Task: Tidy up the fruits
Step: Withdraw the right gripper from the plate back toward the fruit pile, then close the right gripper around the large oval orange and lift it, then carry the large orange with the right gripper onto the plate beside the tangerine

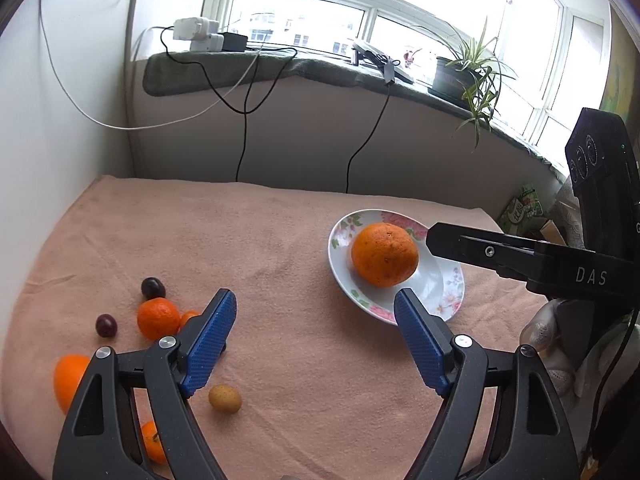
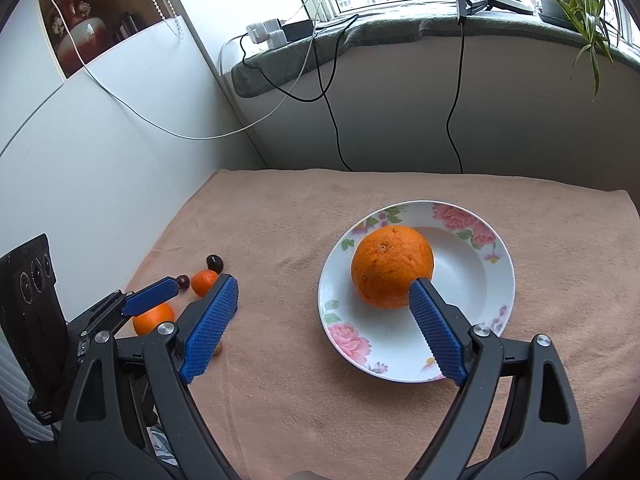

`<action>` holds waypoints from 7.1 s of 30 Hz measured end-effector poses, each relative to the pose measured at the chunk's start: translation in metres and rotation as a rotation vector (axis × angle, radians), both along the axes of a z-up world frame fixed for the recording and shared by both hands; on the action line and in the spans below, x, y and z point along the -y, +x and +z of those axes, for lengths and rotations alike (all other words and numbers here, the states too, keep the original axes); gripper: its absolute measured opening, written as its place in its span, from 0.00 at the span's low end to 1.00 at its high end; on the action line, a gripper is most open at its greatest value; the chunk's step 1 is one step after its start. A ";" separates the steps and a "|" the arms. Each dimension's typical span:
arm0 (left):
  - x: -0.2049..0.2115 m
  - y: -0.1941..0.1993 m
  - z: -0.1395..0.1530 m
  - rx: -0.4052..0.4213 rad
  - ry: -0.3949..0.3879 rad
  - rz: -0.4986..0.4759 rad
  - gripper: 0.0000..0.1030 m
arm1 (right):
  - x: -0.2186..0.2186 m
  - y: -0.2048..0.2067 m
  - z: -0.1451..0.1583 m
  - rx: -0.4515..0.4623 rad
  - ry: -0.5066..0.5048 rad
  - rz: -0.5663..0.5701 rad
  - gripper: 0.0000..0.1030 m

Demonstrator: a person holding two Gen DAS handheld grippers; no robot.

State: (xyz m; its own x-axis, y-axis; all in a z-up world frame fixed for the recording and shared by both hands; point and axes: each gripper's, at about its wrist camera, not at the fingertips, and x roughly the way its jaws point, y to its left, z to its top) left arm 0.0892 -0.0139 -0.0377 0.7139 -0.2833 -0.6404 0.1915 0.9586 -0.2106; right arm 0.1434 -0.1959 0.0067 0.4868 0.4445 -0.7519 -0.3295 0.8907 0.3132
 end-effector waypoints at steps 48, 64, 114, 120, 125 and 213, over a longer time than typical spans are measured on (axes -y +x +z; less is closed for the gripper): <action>-0.175 -0.070 -0.060 -0.141 -0.121 0.323 0.79 | -0.228 -0.010 -0.075 -0.281 -0.027 0.512 0.87; -0.173 -0.058 -0.078 -0.194 -0.233 0.285 0.79 | -0.262 -0.018 -0.108 -0.368 -0.027 0.605 0.85; -0.095 -0.023 -0.030 -0.092 -0.150 0.109 0.71 | -0.182 -0.009 -0.047 -0.264 0.087 0.461 0.67; -0.069 -0.015 -0.019 -0.068 -0.140 0.054 0.71 | -0.150 -0.006 -0.031 -0.235 0.101 0.406 0.67; -0.047 -0.009 -0.013 -0.052 -0.122 0.013 0.71 | -0.124 -0.005 -0.021 -0.217 0.115 0.367 0.67; 0.160 0.065 -0.029 -0.094 -0.002 -0.341 0.70 | 0.123 0.048 -0.034 -0.188 0.193 -0.140 0.81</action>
